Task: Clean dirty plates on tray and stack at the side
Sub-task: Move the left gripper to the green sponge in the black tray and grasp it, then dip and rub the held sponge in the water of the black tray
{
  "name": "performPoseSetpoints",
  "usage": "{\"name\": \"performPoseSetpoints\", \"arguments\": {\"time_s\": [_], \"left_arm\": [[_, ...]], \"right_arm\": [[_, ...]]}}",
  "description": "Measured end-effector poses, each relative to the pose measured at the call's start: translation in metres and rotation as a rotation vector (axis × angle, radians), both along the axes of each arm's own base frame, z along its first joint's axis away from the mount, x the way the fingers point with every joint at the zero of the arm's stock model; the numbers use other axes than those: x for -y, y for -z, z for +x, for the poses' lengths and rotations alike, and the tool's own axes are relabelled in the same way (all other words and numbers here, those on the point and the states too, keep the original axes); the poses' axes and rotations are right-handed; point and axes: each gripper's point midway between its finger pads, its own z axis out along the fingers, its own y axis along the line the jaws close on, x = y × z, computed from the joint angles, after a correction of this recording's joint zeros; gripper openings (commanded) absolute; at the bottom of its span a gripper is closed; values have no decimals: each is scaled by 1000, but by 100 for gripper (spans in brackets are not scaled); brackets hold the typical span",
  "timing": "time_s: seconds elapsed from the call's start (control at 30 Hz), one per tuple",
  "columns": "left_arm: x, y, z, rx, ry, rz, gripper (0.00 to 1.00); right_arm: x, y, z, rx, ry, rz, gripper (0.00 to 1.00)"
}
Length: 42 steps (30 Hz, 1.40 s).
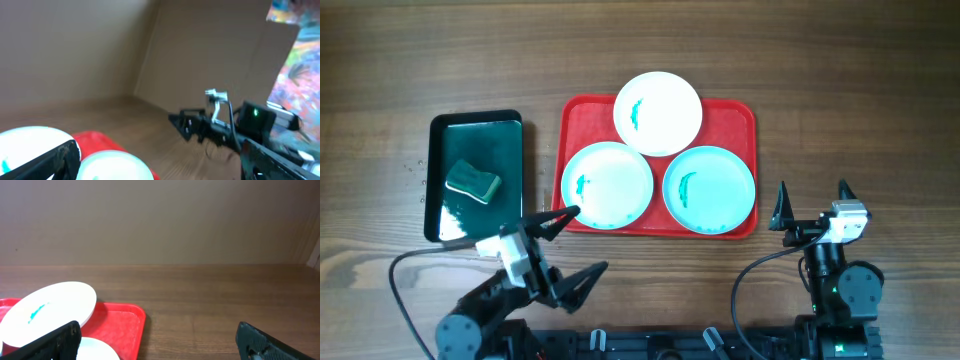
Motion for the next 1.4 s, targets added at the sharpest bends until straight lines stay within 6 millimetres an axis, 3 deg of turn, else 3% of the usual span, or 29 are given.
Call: {"name": "performPoseSetpoints", "arguments": {"time_s": [0.1, 0.2, 0.33, 0.43, 0.53, 0.63, 0.67, 0.7, 0.77, 1.0, 1.17, 1.3, 1.37, 1.4], "left_arm": [[-31, -52, 24, -151, -260, -25, 100], [-77, -57, 57, -487, -574, 61, 100], [-91, -63, 80, -606, -642, 119, 100], [-117, -29, 98, -892, -777, 137, 100], [-156, 3, 139, -1129, -975, 212, 100], [-187, 64, 168, -1341, -1114, 263, 100], [-194, 71, 172, -1369, -1150, 232, 100], [-211, 96, 177, -1458, -1200, 213, 100], [-230, 122, 185, -1529, -1257, 171, 100], [-242, 202, 185, -1754, -1269, 221, 100], [-246, 234, 177, -1847, -1269, 256, 99], [-242, 245, 165, -1920, -1259, 288, 83], [-240, 248, 163, -1936, -1247, 281, 47], [-239, 248, 163, -1939, -1246, 277, 34]], "right_arm": [[0, 1, 0, -3, 0, 0, 100], [0, 1, 0, -5, 3, 0, 100], [0, 1, 0, -6, 3, 0, 100], [0, 1, 0, -6, 3, 0, 100], [0, 1, 0, -6, 3, 0, 100], [0, 1, 0, -6, 3, 0, 100], [0, 1, 0, -6, 3, 0, 100], [0, 1, 0, -6, 3, 0, 99], [0, 1, 0, -6, 3, 0, 100], [0, 1, 0, -6, 3, 0, 100], [0, 1, 0, -6, 3, 0, 100], [0, 1, 0, -6, 3, 0, 100], [0, 1, 0, -6, 3, 0, 100], [0, 1, 0, -6, 3, 0, 100]]}}
